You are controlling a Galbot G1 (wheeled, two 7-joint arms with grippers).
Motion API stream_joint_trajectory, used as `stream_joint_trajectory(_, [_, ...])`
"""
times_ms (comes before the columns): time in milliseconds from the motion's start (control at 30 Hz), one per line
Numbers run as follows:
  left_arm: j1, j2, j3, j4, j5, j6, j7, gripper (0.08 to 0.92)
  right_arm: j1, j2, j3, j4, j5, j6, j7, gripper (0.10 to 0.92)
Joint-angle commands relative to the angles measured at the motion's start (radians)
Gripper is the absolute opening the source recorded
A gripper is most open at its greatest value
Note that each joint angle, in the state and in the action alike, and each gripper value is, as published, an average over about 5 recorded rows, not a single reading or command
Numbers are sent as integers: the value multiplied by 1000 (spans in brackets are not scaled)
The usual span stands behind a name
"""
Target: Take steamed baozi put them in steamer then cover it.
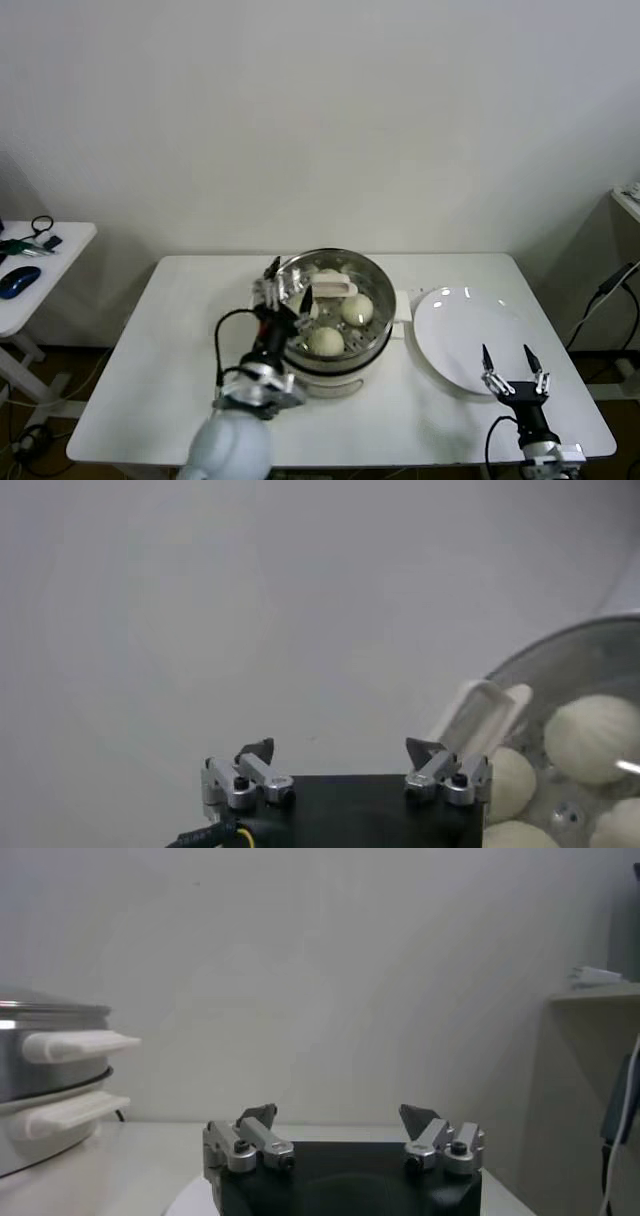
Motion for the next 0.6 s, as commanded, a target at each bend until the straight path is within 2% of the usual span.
stream_joint_trajectory(33, [226,56,-498,-39,-739,-383,-66,823,4,3,-9,-15,-16,18,15,823])
stream_joint_trajectory(133, [297,79,-617,30,-944,-458,-58,823,2,2,-13,-19,-25,8,16,823])
stream_joint_trajectory(233, [364,114,-664,109,-1083,-521,-59,823,1,-1,-19,-28,-30,0,15,823])
stream_joint_trajectory(333, [382,113,-656,200,-1132,-571,-53,823,5,-1,-27,-38,-29,-4,15,823])
stream_joint_trajectory(600, [342,37,-557,385,-1073,-656,-27,823,8,9,-42,-36,-26,-15,18,823])
